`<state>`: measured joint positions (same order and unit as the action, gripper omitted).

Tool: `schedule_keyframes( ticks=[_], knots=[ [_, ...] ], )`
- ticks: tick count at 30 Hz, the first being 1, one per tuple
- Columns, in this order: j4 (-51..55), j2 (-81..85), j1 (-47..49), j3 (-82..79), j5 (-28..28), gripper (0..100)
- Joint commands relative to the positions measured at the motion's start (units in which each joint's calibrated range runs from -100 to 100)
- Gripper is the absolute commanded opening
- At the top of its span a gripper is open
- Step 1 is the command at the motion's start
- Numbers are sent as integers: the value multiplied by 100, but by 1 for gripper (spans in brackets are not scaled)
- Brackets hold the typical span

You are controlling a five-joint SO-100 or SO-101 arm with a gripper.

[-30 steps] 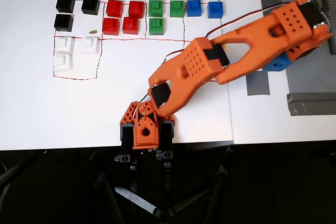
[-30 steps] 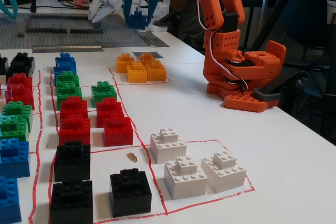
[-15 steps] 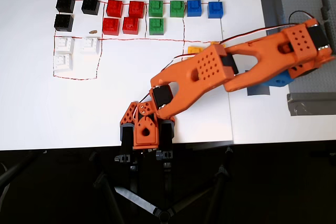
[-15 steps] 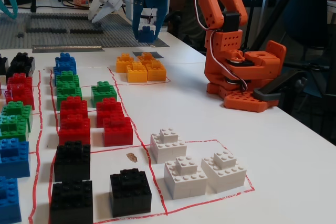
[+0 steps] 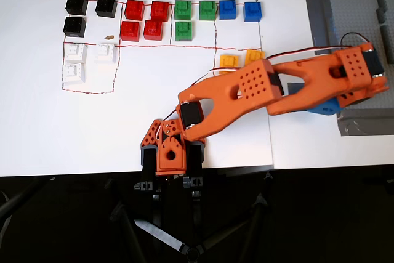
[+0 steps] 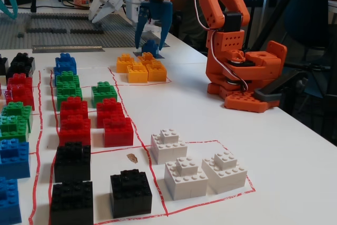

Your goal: Grab the block and put it in the grey marker

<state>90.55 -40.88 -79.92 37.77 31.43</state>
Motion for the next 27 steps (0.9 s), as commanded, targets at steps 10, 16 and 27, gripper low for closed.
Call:
schedule_keyframes(
  ticks=[10, 16, 27],
  knots=[
    [407, 962, -11, 249, 78, 34],
    [855, 1955, 363, 77, -127, 31],
    [896, 3820, 2027, -1439, -1040, 14]
  ],
)
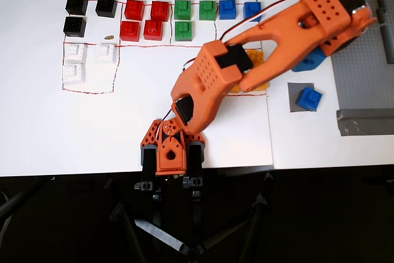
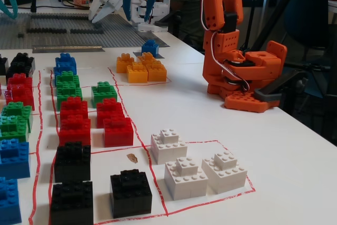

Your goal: Grab the block and put it in the grey marker

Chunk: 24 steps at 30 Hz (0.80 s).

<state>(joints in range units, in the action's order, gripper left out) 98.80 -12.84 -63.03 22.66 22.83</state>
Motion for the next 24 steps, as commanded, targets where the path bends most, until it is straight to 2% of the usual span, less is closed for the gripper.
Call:
schedule_keyframes(
  ticks=[1, 7, 18, 24],
  knots=[
    [71, 1120, 537, -83, -274, 13],
    [55, 1552, 1743, -927, -757, 3],
    [-402, 2148, 3965, -2352, -1768, 2],
    [-565, 2217, 4946, -2598, -2247, 2]
  ],
)
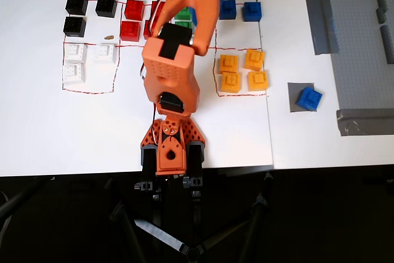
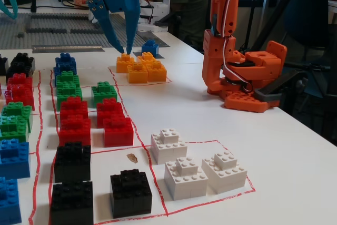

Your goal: Grab the block and put it in the grey marker

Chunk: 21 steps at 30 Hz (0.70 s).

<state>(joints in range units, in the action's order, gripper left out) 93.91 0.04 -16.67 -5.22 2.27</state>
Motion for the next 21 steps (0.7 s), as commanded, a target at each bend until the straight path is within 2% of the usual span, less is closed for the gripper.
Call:
schedule_keyframes(
  ticks=[1, 9, 21],
  knots=[
    [-77, 928, 461, 172, -274, 2],
    [-150, 946, 1210, 163, -645, 2],
    [-240, 911, 1376, 236, -752, 2]
  ],
)
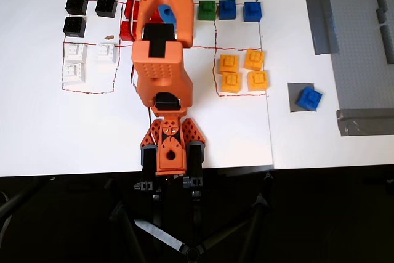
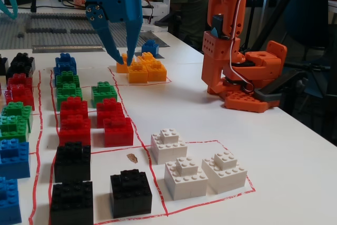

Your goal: Grab the block and put it in the grey marker

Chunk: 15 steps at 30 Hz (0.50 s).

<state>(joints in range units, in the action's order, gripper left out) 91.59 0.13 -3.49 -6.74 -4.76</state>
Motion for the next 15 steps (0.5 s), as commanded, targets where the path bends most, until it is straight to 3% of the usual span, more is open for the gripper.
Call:
schedule_keyframes(
  ticks=[1, 15],
  knots=[
    [1, 902, 58, 398, -44, 2],
    [1, 859, 150, 388, -44, 2]
  ],
)
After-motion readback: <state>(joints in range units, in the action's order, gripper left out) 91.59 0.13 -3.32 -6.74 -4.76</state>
